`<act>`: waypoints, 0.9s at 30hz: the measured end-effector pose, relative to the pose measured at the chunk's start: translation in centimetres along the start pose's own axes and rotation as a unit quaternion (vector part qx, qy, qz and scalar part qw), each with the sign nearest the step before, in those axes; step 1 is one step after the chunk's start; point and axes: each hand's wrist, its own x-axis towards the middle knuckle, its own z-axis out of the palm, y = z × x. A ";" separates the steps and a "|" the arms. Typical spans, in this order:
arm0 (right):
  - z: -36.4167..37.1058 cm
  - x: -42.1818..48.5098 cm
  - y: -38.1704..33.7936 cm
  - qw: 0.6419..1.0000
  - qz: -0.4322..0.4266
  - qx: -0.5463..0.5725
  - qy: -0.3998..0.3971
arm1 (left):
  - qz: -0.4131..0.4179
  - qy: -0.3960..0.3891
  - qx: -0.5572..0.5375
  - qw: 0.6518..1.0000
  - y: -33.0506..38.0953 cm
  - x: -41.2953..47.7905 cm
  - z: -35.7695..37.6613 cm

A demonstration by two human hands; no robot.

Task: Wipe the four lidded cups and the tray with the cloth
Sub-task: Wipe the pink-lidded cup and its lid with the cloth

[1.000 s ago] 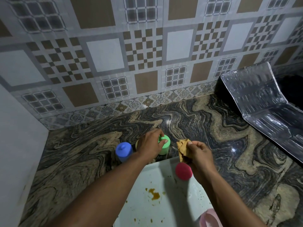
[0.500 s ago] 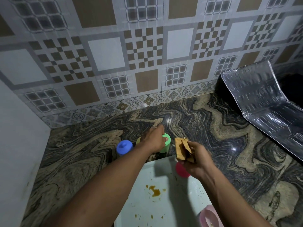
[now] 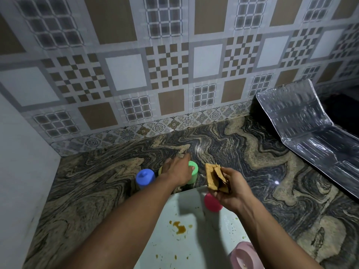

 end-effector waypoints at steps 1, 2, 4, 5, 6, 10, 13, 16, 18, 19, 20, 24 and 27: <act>-0.1 -0.1 -0.1 1.000 -0.002 -0.003 -0.002 | 0.005 0.010 0.007 1.000 -0.1 0.0 0.1; -0.3 -0.1 -0.2 1.000 -0.004 -0.007 -0.003 | 0.009 0.018 0.008 1.000 -0.2 0.0 0.2; -0.6 -0.5 -0.6 1.000 -0.009 -0.002 -0.006 | 0.017 0.036 0.009 0.999 -0.2 -0.3 -0.1; -0.7 -0.6 -0.7 1.000 -0.011 0.000 -0.009 | 0.023 0.043 0.010 0.999 -0.2 -0.4 -0.3; -0.9 -1.0 -0.9 1.000 -0.016 0.000 -0.011 | 0.030 0.051 0.009 0.998 0.0 -0.7 -0.7; -1.7 -2.6 -1.3 0.999 -0.043 0.008 -0.026 | 0.057 0.075 -0.013 0.996 1.6 -2.7 -1.9; -2.6 -3.8 -1.4 0.997 -0.061 0.020 -0.040 | 0.091 0.062 -0.057 0.992 2.9 -4.2 -2.1; -4.0 -5.0 -1.5 0.996 -0.065 0.012 -0.056 | 0.125 0.025 -0.090 0.988 4.8 -6.5 -2.1; -5.4 -5.7 -1.6 0.996 -0.068 0.014 -0.054 | 0.143 0.000 -0.094 0.985 6.3 -8.4 -1.8; -6.1 -6.0 -1.6 0.996 -0.071 0.015 -0.051 | 0.153 -0.016 -0.091 0.984 7.0 -9.2 -1.4; -6.9 -6.4 -1.7 0.996 -0.073 0.018 -0.047 | 0.165 -0.030 -0.084 0.982 7.7 -10.1 -0.8; -10.1 -8.6 -1.8 0.995 -0.064 0.047 -0.057 | 0.207 -0.078 -0.061 0.973 10.3 -13.6 2.1; -12.3 -9.7 -1.0 0.996 -0.058 0.028 -0.057 | 0.224 -0.100 -0.026 0.969 11.6 -15.5 3.7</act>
